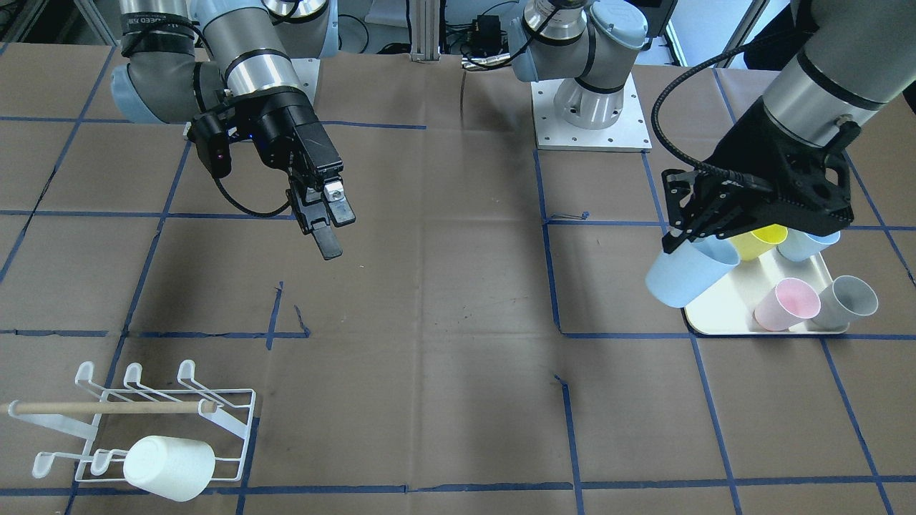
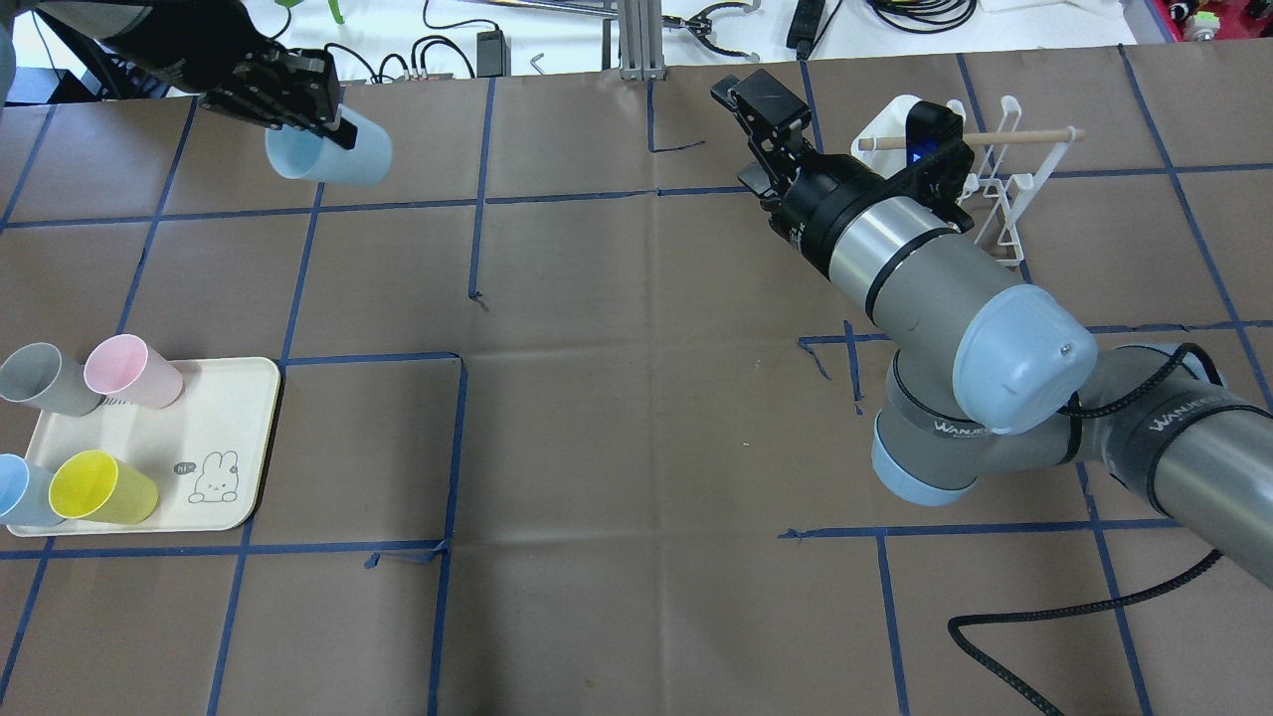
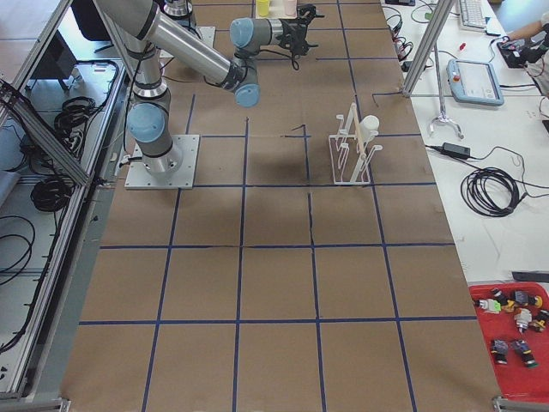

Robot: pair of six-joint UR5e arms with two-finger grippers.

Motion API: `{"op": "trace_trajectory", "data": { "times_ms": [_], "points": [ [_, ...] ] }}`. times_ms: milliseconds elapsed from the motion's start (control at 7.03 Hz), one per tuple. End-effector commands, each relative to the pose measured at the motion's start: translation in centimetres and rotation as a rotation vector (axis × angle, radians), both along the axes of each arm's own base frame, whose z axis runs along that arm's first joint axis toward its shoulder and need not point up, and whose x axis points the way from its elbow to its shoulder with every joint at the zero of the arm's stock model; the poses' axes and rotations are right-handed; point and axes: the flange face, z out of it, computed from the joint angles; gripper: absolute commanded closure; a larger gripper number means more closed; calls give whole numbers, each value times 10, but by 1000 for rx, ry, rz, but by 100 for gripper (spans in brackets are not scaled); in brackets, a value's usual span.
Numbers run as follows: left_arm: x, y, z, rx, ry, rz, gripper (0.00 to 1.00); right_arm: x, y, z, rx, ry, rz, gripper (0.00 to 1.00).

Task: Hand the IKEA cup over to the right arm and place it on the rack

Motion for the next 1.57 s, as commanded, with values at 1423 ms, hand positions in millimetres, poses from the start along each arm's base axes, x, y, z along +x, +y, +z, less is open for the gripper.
{"op": "trace_trajectory", "data": {
  "times_ms": [1423],
  "points": [
    [-146,144,-145,-650,370,-233,100,4,2,-1,131,-176,-60,0]
  ]
}}
